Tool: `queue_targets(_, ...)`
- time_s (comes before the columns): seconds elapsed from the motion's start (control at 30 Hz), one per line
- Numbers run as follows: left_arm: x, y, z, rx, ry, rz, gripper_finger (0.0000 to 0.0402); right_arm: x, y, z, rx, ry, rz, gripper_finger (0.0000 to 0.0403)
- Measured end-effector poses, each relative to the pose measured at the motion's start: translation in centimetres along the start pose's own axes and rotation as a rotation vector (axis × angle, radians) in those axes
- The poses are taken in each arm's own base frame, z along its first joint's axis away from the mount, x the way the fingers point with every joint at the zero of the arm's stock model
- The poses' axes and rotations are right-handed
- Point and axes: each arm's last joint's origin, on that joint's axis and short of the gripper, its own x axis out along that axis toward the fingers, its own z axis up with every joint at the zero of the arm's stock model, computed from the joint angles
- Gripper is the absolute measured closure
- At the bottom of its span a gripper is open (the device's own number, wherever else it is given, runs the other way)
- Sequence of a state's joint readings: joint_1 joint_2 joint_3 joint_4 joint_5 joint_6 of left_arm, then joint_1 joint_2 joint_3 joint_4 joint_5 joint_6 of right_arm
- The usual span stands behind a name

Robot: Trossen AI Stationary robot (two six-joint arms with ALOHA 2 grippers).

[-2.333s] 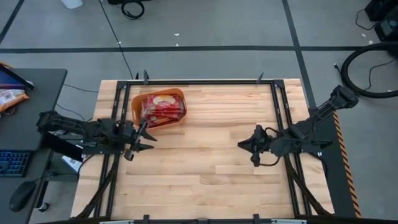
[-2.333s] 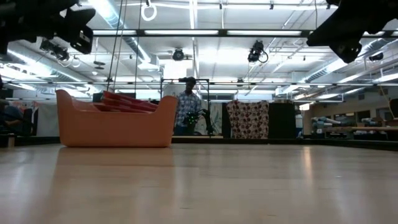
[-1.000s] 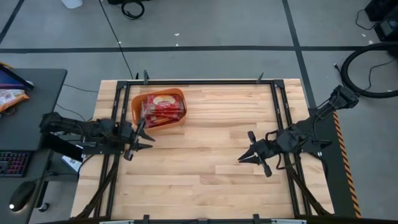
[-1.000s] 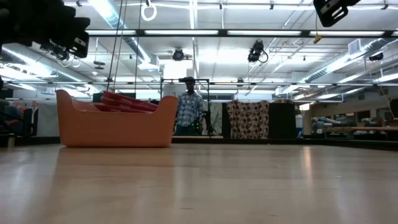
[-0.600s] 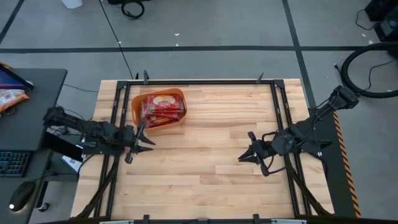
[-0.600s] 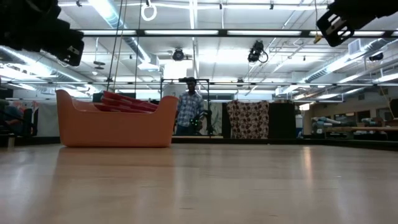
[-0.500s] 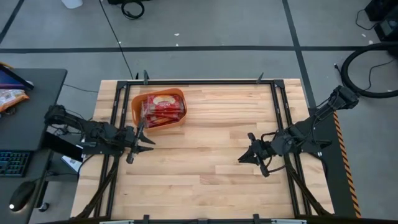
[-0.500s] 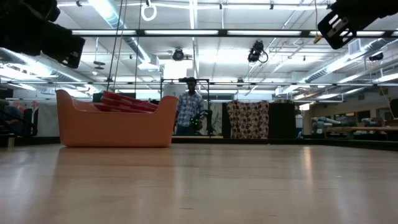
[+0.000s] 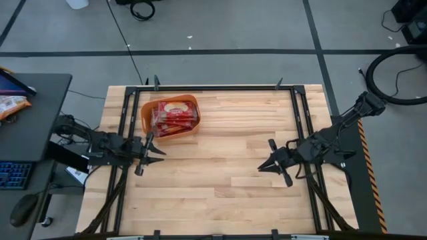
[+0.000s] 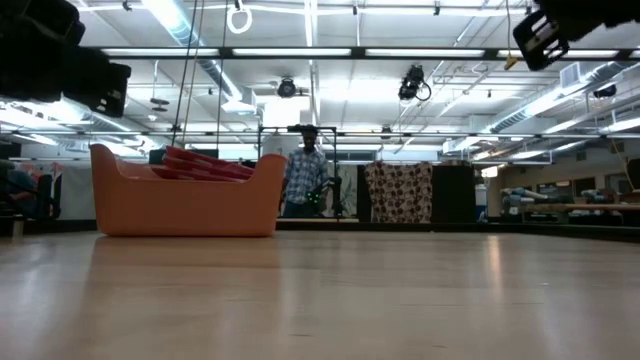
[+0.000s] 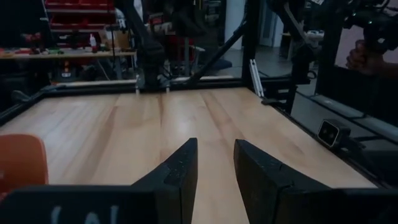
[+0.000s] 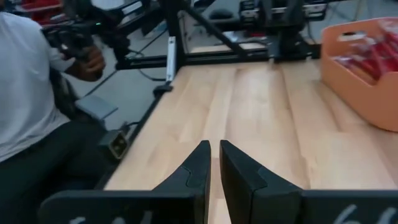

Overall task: Sort popcorn bags into baskets
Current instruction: Return to Home Position

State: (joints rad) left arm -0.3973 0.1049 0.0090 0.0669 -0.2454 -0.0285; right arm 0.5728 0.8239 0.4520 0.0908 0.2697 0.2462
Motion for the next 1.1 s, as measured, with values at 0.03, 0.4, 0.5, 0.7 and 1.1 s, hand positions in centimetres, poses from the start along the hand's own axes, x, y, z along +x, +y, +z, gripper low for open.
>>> queue_targets(0.03,0.0,0.0,0.0,0.007,-0.005,0.001,0.0292,0.0,-0.2,-0.4,-0.003,-0.013,-0.015,0.0364)
queue_targets(0.4,0.0,0.0,0.1,0.014,-0.009,0.000,0.0292,0.0,-1.7,-5.6,-0.014,-0.038,-0.085,0.0364)
queue_targets(0.5,0.0,0.1,0.0,0.038,-0.008,0.014,0.0292,0.0,-1.8,-6.6,-0.010,0.000,-0.058,0.0364)
queue_targets(0.7,0.0,0.3,0.1,-0.183,-0.017,0.054,0.0292,-0.1,-2.1,-7.7,-0.019,0.031,-0.058,0.0364)
queue_targets(1.1,0.0,0.3,0.1,-0.219,-0.025,0.055,0.0292,-0.1,-2.1,-7.8,-0.019,0.029,-0.058,0.0364)
